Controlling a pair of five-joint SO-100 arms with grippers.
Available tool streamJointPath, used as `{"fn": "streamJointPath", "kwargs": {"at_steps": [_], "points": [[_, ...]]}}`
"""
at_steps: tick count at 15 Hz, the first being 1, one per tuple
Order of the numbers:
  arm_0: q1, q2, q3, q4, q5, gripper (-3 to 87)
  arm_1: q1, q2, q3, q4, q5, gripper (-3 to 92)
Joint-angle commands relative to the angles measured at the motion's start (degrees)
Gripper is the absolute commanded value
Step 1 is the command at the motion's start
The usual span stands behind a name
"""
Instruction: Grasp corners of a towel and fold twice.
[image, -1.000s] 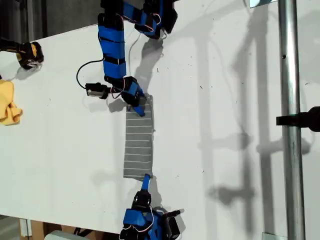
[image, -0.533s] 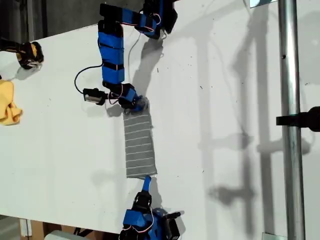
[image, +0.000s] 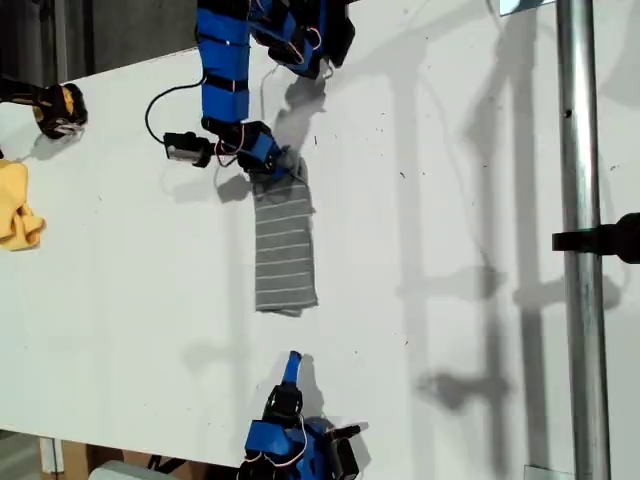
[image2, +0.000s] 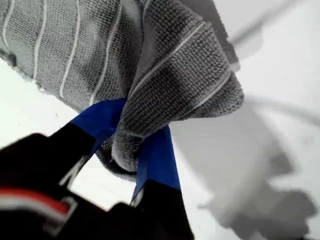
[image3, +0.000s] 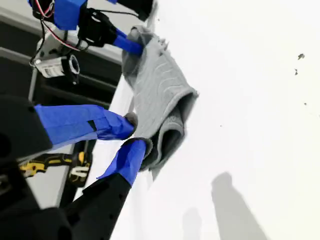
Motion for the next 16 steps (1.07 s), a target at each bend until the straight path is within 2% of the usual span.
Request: {"fn": "streamJointPath", "kwargs": {"at_steps": [1,3,5,16], "points": [[-0.3,0.3,-2.9,0.1,0.4,5.4,1.1,19.1,6.5,7.4,2.3,-0.2],[-0.4,0.3,-2.9,-0.2,0.7,5.6,1.8,32.3,11.2,16.4,4.2,-0.2],[-0.5,0.3,-3.1,-0.3,0.9,5.6,-0.4,35.9,12.2,20.4,7.5,-0.2],[0.0,0.3,-3.3,-0.4,0.4,5.4,-7.5,27.1,-4.7,-4.8,0.0,-0.2]]}}
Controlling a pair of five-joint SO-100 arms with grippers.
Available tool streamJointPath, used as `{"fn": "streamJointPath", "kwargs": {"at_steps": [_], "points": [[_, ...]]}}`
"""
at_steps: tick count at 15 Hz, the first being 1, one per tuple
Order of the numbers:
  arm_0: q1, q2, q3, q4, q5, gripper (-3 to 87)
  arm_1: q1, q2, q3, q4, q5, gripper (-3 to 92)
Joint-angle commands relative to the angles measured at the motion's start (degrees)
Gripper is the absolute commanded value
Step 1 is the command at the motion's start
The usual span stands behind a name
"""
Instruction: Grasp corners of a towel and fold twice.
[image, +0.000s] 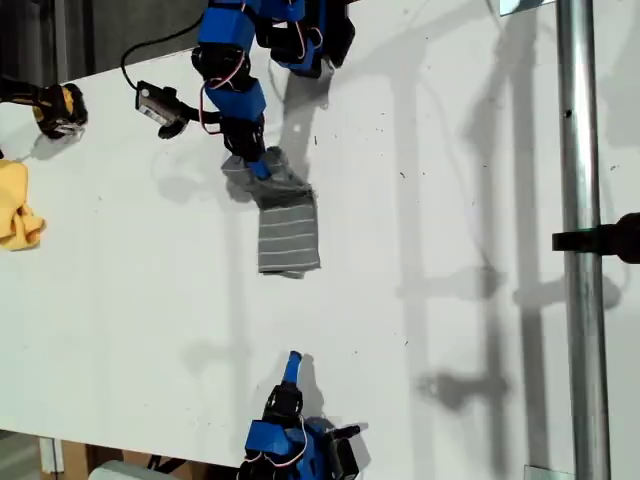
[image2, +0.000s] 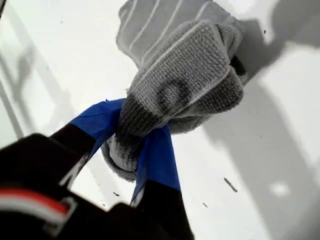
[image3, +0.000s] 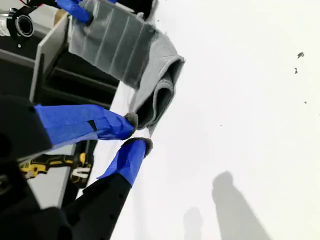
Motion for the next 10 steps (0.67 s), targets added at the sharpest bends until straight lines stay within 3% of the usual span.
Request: {"fn": "streamJointPath", "kwargs": {"at_steps": [1,10], "points": [[0.1,0.3,-3.3,-0.4,-0.2,5.4,-1.5,-5.3,-5.6,-5.8,-1.3,-0.2],[0.5,0.3,-3.4,0.0,-0.5,5.4,-4.3,-39.8,-26.5,-19.7,-4.8,-0.2]]}}
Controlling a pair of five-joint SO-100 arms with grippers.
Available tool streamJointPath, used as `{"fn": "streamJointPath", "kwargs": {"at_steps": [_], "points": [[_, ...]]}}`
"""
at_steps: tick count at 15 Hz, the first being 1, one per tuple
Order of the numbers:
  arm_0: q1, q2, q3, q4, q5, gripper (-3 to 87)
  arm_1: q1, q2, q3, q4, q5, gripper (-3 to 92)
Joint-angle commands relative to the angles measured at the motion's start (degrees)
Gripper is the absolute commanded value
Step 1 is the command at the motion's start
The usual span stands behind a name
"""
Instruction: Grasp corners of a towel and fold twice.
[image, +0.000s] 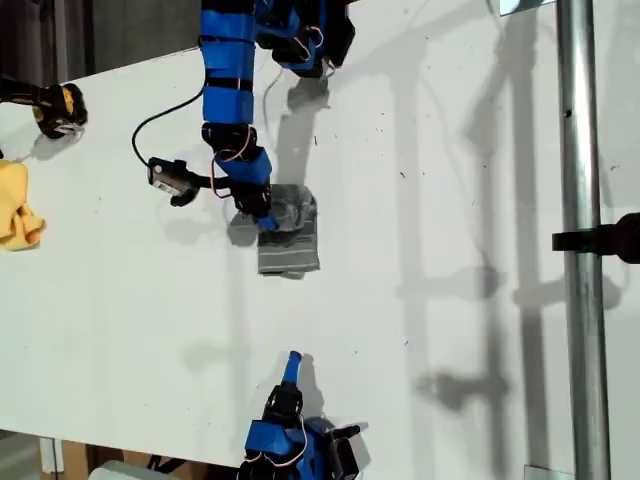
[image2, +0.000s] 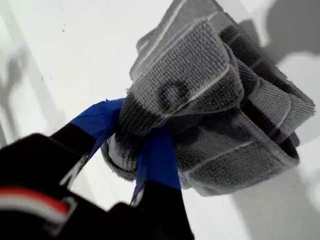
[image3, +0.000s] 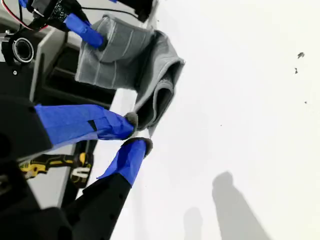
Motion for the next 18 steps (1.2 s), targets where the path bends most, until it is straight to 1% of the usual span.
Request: {"fn": "streamJointPath", "kwargs": {"at_steps": [1,3,7,8,9,10,11,12,13,15,17,18], "points": [[0.5,0.3,-3.4,-0.1,-0.5,5.4,-1.1,-5.4,-8.1,-3.9,-1.2,-0.2],[0.6,0.3,-3.4,-0.1,-0.7,5.4,-1.4,-13.7,-13.0,-5.2,-1.3,-0.2],[0.9,0.3,-3.5,0.1,-1.3,5.4,-1.1,-26.3,-22.9,-4.5,-1.3,-0.2],[1.0,0.3,-3.5,0.1,-1.4,5.4,-0.7,-27.0,-24.4,-4.0,-1.3,2.7],[1.2,0.3,-3.5,0.1,-1.6,5.4,-0.7,-27.1,-27.1,-2.0,-1.8,15.3],[1.2,0.3,-3.4,-0.1,-1.6,5.4,-0.6,-26.5,-28.7,-1.4,-2.5,23.0],[1.2,0.3,-3.4,-0.2,-1.6,5.4,-0.5,-25.4,-29.1,-2.6,-4.1,35.6],[1.2,0.3,-3.6,-0.3,-1.5,5.4,-0.5,-23.3,-28.2,-6.1,-5.5,41.2],[1.2,0.3,-3.6,-0.4,-1.5,5.4,-0.4,-20.9,-26.8,-10.4,-6.3,41.4],[1.4,0.3,-3.8,-0.3,-1.5,5.3,0.2,-17.5,-26.2,-13.9,-7.4,40.7],[1.5,0.3,-3.8,-0.3,-1.6,5.3,1.1,-13.9,-25.7,-13.4,-8.0,39.5],[1.4,0.3,-3.7,-0.3,-1.7,5.3,1.7,-11.1,-24.4,-11.9,-8.0,35.8]]}}
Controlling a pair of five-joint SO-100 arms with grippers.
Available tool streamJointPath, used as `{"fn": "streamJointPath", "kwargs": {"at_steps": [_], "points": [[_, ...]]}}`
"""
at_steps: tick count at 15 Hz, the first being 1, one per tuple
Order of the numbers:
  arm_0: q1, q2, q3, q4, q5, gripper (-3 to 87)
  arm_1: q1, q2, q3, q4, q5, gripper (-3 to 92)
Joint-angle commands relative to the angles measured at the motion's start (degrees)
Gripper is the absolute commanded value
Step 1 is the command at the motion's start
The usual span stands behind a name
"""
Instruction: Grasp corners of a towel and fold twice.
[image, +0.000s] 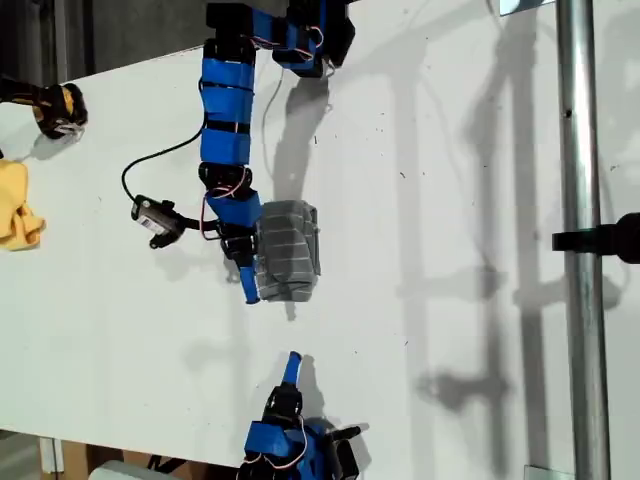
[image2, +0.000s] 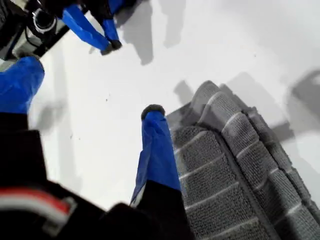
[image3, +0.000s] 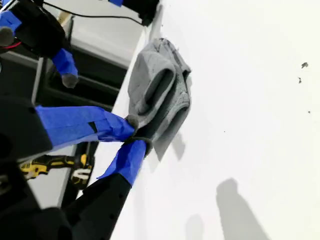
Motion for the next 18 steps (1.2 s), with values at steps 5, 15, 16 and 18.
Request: {"fn": "streamJointPath", "kwargs": {"at_steps": [5,15,16,18], "points": [[0.2,0.3,-0.5,0.4,-1.4,1.1,6.4,37.7,14.5,45.3,4.0,-0.2],[5.2,0.3,6.4,-0.9,-4.9,-1.2,-6.5,108.5,80.1,53.1,30.1,-0.2],[5.6,0.3,6.4,0.4,-7.8,-1.2,-7.0,108.5,81.3,52.9,31.5,5.6],[5.8,0.0,6.4,9.8,-21.5,-1.2,-11.9,108.5,80.9,53.1,31.0,10.3]]}}
